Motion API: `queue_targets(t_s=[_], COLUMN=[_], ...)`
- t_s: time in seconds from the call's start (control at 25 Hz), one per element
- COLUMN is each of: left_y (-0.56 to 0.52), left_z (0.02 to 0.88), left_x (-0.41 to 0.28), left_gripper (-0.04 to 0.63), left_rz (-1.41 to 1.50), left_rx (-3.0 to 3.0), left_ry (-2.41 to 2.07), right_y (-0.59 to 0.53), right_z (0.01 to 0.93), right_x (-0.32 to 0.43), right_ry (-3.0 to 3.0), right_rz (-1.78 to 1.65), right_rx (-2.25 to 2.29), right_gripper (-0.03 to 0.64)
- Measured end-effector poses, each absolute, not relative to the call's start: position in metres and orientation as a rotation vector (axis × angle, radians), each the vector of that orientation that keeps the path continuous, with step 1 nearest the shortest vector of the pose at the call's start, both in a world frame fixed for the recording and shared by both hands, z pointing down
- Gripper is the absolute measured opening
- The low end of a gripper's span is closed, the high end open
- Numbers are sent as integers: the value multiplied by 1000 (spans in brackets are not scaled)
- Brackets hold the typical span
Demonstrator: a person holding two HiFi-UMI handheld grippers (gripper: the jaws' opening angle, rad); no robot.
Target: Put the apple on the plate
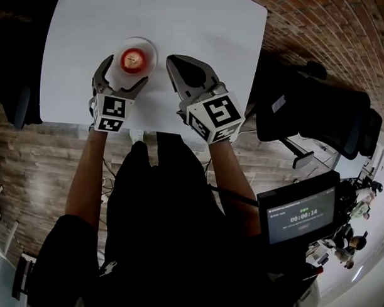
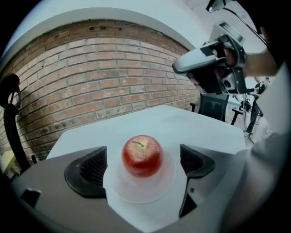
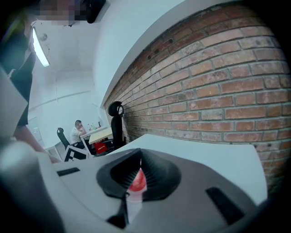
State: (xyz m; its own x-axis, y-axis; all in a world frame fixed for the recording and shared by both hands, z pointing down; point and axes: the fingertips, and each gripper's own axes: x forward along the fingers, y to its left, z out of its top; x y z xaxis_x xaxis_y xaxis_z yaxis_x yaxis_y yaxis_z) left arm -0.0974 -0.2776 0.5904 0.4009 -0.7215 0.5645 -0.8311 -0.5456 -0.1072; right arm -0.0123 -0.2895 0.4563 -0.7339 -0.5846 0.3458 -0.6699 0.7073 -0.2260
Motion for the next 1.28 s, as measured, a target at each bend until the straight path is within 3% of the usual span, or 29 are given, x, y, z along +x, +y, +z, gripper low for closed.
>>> queue_targets(t_s=[0.2,0.36,0.6,0.76,1.28], left_y=[-271,-264,-258,-251,-223], left_z=[568,546,512,494,447], left_x=[-90,-91,-96,-96,-106], left_gripper=[451,361,122,66,8], left_rz=[782,726,674,651,558], left_rx=[2478,2504,2547,2562,2597], left_ry=[-1348,-1358,-1423,-1445,-1501], right_y=[-287,-281,-271,-264,-237], right_z=[443,432,417,406,376], right_x=[-7,-8,-7,-4,0], right_ry=[-2681,-2694,-2698,-2707,-2729], right_rz=[485,459,392,382,313], right_rx=[1042,1071,1099,1119,1209], right_gripper=[3,3,3,3,3])
